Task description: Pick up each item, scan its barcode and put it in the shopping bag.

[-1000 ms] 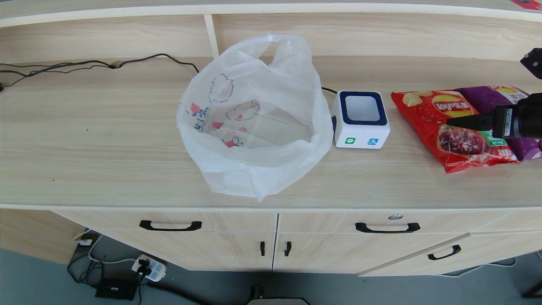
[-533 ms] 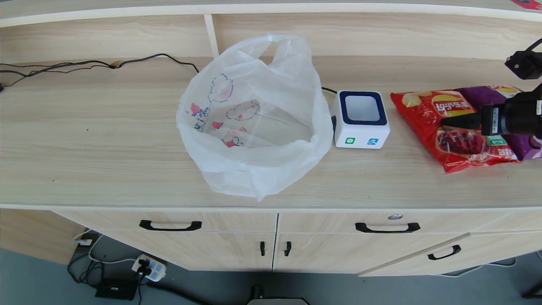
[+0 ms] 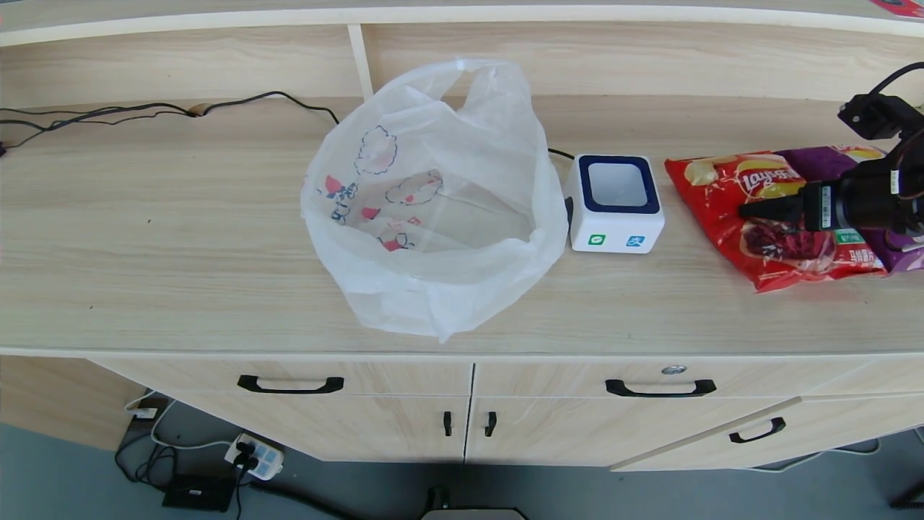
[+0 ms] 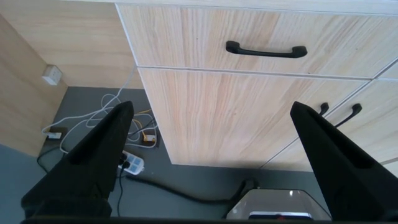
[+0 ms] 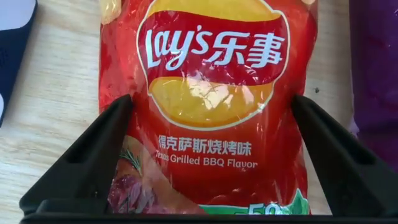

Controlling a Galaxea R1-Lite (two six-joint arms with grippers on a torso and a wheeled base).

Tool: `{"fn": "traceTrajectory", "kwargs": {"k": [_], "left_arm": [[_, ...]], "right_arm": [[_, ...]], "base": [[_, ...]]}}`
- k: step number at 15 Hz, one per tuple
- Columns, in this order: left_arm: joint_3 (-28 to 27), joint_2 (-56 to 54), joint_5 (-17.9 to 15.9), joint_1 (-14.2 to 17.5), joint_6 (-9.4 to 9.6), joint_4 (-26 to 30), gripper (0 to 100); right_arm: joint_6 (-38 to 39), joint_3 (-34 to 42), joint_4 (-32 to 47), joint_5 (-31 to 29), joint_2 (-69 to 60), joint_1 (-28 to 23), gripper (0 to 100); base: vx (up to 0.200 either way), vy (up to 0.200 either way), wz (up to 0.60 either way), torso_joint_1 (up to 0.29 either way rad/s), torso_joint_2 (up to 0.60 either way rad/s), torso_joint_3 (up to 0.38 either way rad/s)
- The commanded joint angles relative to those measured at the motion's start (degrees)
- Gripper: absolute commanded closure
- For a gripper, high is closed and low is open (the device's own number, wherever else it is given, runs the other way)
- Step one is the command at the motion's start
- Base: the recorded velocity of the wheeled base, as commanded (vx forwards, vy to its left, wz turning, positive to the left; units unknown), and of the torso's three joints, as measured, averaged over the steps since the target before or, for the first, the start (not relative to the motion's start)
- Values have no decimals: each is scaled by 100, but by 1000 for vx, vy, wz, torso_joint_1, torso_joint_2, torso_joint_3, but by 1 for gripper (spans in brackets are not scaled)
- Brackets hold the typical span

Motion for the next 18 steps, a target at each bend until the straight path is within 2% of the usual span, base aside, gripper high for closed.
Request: {"fn": "traceTrajectory", "kwargs": {"k": [1,4,7,8,16,18], "left_arm": [[0,9,1,-1,4,-2,0],[0,9,1,-1,-111,-28,0],[0,9,1,-1,-111,-10,0],[0,9,1,-1,-120,-10,0],[0,9,1,-1,-120,7,0],[0,9,1,-1,-120,7,0]], "right_arm": [[3,-28,-5,-1,10,34,0],[11,-54,4,-18,80,51,0],[29,-46,-5,-10,107,43,0],[29,-54,4,-10,98,51,100],[20,16,-13,17,-52,95,100],[82,69,4,184,-298,130,100]], "base": [[0,0,0,0,0,0],[0,0,0,0,0,0],[0,0,0,0,0,0],[0,0,0,0,0,0],[0,0,0,0,0,0],[0,0,0,0,0,0]]}}
